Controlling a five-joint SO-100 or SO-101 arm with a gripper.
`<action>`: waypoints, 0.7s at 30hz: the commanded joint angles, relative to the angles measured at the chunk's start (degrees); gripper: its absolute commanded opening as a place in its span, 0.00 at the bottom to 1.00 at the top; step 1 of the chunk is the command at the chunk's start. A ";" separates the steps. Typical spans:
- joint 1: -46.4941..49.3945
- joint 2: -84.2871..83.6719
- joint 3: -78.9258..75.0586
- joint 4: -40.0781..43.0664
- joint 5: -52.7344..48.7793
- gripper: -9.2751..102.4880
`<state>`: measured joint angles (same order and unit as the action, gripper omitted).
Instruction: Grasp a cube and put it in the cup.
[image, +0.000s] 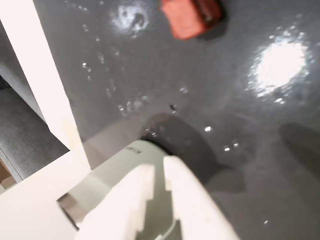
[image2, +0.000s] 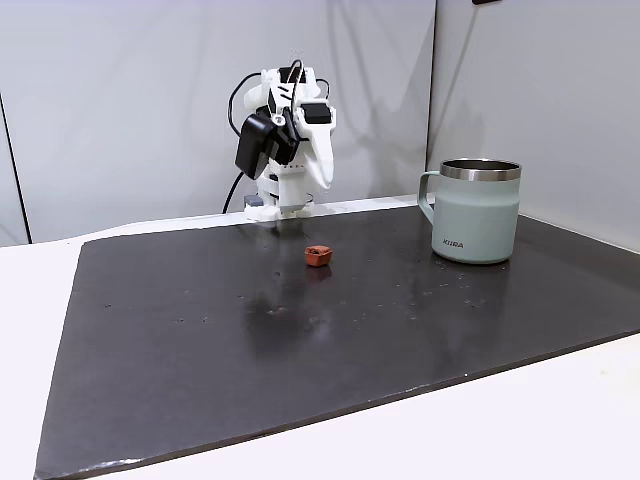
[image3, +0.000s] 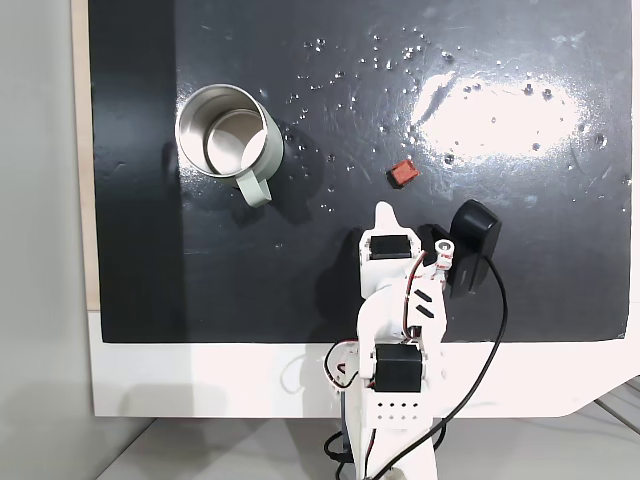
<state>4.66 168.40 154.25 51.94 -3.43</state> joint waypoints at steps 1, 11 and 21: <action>2.37 -10.81 -14.33 0.09 -0.44 0.08; 5.54 -38.94 -41.13 5.36 -8.53 0.08; 7.65 -52.91 -46.67 8.96 -22.94 0.08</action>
<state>10.90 118.30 112.06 59.94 -23.12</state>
